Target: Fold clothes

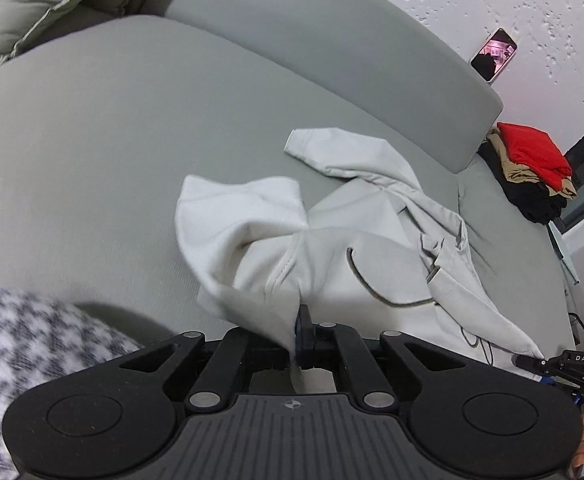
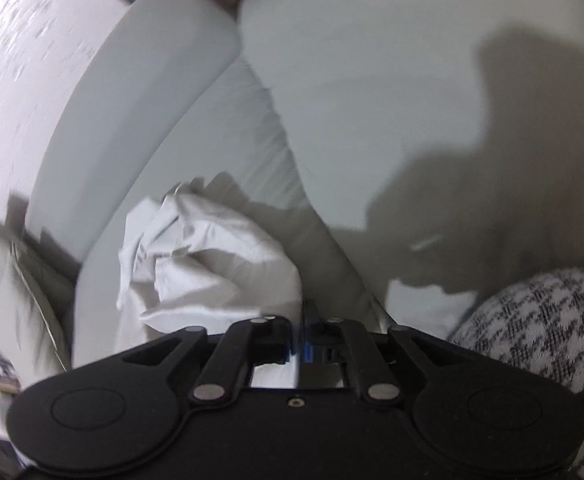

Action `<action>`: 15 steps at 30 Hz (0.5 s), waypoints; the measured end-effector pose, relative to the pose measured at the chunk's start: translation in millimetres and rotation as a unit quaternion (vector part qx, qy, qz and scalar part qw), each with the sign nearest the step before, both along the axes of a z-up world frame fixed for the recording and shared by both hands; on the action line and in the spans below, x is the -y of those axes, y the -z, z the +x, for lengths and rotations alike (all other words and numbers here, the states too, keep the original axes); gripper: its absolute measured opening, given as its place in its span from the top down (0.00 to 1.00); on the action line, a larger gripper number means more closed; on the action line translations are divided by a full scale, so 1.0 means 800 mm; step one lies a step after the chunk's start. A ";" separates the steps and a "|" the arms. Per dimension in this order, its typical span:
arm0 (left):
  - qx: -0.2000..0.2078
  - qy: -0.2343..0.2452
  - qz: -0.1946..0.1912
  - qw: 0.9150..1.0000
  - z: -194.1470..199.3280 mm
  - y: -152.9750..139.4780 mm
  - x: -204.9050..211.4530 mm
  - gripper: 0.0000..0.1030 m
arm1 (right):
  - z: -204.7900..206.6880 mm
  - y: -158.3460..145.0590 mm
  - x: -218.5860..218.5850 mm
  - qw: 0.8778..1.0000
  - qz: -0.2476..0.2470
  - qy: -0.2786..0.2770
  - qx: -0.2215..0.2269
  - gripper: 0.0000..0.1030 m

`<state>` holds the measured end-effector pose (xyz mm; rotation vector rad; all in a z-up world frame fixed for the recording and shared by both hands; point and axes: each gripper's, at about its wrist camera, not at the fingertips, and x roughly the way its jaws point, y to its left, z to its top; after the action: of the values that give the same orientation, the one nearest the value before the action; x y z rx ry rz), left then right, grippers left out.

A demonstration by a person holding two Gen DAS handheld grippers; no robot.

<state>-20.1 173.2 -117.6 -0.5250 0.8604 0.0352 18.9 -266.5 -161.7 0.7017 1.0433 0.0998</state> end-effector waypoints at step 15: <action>0.012 0.048 0.016 0.999 0.011 0.027 0.026 0.70 | -0.054 -0.006 -0.069 0.937 -0.281 -0.154 0.136 0.43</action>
<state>-10.9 152.6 -139.3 -0.4530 0.8598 -0.0458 -24.3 -211.5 -156.6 -0.0022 0.8473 0.1569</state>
